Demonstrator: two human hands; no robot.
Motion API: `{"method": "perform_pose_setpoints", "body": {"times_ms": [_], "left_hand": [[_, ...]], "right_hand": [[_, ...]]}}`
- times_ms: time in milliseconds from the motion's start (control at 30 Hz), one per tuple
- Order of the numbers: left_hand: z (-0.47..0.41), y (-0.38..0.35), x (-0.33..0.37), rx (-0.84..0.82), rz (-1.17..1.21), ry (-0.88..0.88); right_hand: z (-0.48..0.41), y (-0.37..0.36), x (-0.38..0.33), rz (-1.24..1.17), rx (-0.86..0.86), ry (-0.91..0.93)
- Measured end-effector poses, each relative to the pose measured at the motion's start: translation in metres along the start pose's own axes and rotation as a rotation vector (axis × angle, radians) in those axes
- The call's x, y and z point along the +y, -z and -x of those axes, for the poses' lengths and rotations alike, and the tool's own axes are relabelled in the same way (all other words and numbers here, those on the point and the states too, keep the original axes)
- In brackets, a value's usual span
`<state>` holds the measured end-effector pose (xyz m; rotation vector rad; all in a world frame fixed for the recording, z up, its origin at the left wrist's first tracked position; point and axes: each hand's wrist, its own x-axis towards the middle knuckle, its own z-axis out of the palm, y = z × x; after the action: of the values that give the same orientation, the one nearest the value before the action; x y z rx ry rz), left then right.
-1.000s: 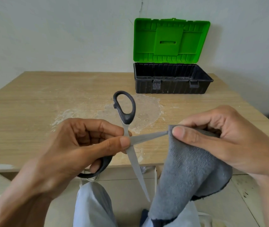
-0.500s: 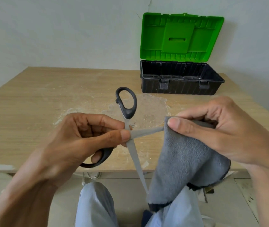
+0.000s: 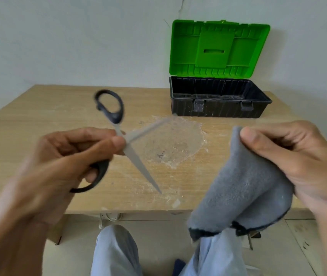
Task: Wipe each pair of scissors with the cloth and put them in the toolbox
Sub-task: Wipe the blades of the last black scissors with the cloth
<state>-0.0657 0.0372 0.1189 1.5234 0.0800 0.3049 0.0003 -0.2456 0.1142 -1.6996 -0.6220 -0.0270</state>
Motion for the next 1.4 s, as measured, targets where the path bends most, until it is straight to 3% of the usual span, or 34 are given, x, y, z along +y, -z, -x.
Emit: {"method": "perform_pose_setpoints", "body": {"times_ms": [133, 800, 1000, 1167, 1267, 1400], "left_hand": [[0.006, -0.010, 0.007, 0.146, 0.051, -0.084], [0.018, -0.045, -0.005, 0.121, 0.173, -0.133], [0.014, -0.044, -0.015, 0.127, 0.219, -0.019], [-0.003, -0.029, -0.028, 0.221, 0.308, 0.084], [-0.014, -0.036, -0.039, 0.225, 0.338, 0.129], [-0.025, -0.056, -0.051, 0.218, 0.370, 0.178]], "right_hand": [[0.008, -0.004, -0.004, 0.086, -0.092, -0.044], [0.010, -0.031, -0.009, 0.124, -0.207, -0.042], [0.008, -0.024, -0.002, 0.194, -0.179, 0.051], [0.004, 0.001, 0.001, 0.177, -0.044, 0.061], [-0.003, 0.002, 0.003, 0.143, 0.006, -0.016], [-0.025, 0.006, 0.020, 0.150, 0.021, -0.265]]}}
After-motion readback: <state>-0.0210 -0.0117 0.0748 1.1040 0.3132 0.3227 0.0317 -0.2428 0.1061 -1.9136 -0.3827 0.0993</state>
